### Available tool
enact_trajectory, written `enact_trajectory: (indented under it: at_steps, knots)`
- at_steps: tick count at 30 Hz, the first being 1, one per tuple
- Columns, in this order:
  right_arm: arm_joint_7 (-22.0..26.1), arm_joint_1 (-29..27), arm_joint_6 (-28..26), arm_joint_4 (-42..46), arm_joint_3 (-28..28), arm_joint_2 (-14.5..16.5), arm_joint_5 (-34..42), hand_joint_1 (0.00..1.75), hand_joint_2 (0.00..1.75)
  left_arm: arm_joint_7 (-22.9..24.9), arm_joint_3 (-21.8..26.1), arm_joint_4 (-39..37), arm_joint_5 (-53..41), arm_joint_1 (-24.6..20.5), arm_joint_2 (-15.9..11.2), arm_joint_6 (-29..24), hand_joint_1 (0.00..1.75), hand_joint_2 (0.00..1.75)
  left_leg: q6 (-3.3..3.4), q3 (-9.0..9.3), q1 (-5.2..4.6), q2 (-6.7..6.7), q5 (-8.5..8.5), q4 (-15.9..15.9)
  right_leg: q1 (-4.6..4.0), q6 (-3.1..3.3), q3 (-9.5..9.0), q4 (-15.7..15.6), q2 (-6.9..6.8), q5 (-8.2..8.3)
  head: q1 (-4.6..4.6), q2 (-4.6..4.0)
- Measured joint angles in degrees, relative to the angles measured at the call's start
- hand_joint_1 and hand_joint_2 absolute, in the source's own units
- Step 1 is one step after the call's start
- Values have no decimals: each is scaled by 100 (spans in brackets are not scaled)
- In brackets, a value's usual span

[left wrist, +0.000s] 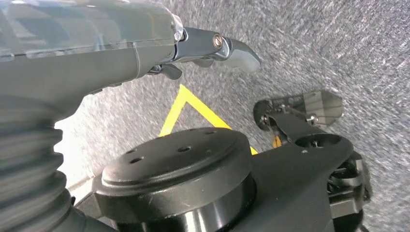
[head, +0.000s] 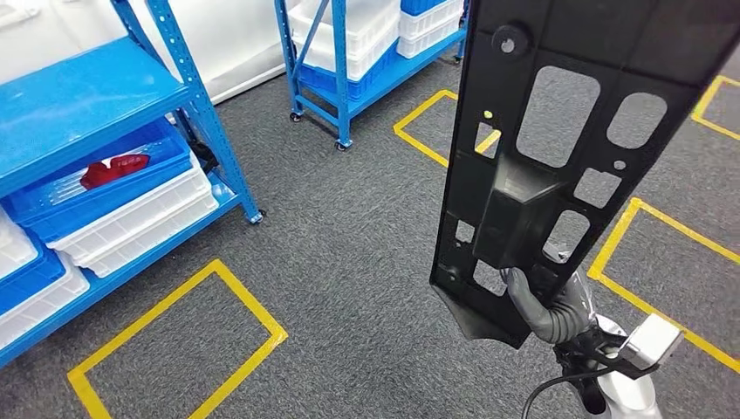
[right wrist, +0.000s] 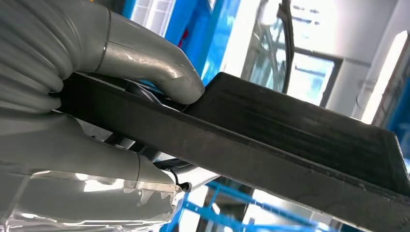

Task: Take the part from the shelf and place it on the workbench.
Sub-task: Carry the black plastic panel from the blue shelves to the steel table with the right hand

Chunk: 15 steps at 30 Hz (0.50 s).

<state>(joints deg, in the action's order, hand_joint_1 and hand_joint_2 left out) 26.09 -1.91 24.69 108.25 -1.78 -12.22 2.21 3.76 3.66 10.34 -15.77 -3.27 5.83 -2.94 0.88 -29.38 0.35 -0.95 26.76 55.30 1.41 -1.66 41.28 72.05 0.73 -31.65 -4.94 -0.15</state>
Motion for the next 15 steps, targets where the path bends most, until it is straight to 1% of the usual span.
enact_trajectory:
  at_steps: [1, 2, 3, 4, 5, 6, 7, 8, 9, 10, 11, 12, 13, 14, 15]
  knots:
    - [-3, 5, 16, -19, -12, 71, 7, 175, 175, 0, 3, 0, 0, -1, 0, -1, 0, 175, -4, -1, -4, -76, 5, 5, 5, -21, 67, 173, -25, -27, 0, 0]
    - [-4, 5, 30, -38, -24, 149, 15, 175, 175, 0, 5, 0, 0, -3, 2, -1, 0, 175, -12, 1, -5, -146, 15, 12, 8, -38, 27, 131, -46, 50, 0, 0]
    - [-4, 7, 37, -52, -37, 226, 23, 175, 175, -1, 7, 0, -1, -7, 7, -1, 0, 175, -27, 9, -4, -214, 31, 25, 11, -48, -129, -136, -93, 212, 0, 0]
    - [-4, 13, 43, -61, -51, 309, 32, 175, 175, -1, 8, 0, -1, -11, 15, 1, 0, 175, -51, 19, -3, -274, 55, 48, 10, -51, -354, -545, -192, 381, 0, 0]
    - [-2, 22, 46, -67, -62, 394, 42, 175, 175, -2, 8, 0, -1, -13, 22, 3, 0, 175, -84, 24, -15, -326, 86, 77, -8, -31, -554, -908, -327, 490, 0, 0]
    - [1, 31, 48, -68, -71, 471, 50, 175, 175, -2, 9, 0, -1, -13, 27, 4, 0, 175, -120, 28, -28, -377, 116, 107, -26, 5, -690, -1170, -424, 551, -1, 0]
    - [4, 37, 49, -69, -76, 542, 56, 175, 175, -2, 9, 0, -1, -14, 31, 5, 0, 175, -154, 34, -43, -425, 142, 130, -46, 47, -745, -1293, -478, 550, -1, 0]
    - [6, 39, 49, -71, -78, 592, 59, 175, 175, -2, 10, 0, -1, -15, 31, 5, 0, 175, -185, 40, -57, -475, 159, 139, -65, 95, -733, -1290, -462, 533, -1, 0]
    - [8, 41, 51, -70, -79, 621, 61, 175, 175, -2, 11, 0, -1, -19, 31, 5, 0, 175, -213, 54, -54, -533, 170, 142, -65, 135, -716, -1288, -386, 541, -1, 0]
    - [9, 39, 57, -69, -79, 638, 63, 175, 175, -2, 13, 0, -1, -25, 31, 5, 0, 175, -247, 61, -42, -539, 195, 154, -59, 171, -709, -1294, -324, 549, -1, 0]
    - [10, 45, 64, -69, -80, 642, 64, 175, 175, -2, 14, 0, -1, -26, 31, 5, 0, 175, -279, 43, -28, -469, 259, 220, -51, 208, -705, -1302, -262, 560, -1, 0]
    - [10, 53, 69, -68, -80, 641, 66, 175, 175, -2, 16, 0, -1, -24, 31, 5, 0, 175, -307, -28, -13, -344, 384, 393, -41, 245, -701, -1311, -203, 573, -1, 0]
    - [11, 60, 74, -67, -80, 640, 67, 175, 175, -4, 20, 0, 1, -19, 31, 6, 0, 175, -328, -160, -1, -188, 564, 692, -37, 274, -697, -1316, -146, 581, -2, 0]
    - [12, 68, 79, -67, -80, 639, 68, 175, 175, -7, 26, 0, 5, -13, 31, 9, 0, 175, -337, -339, 2, -63, 765, 1087, -42, 295, -689, -1315, -86, 585, -2, 0]
    - [12, 71, 83, -72, -80, 638, 68, 175, 175, -10, 34, 0, 10, -15, 31, 13, 0, 175, -340, -521, 2, -1, 925, 1482, -53, 309, -685, -1315, -21, 588, -1, 0]
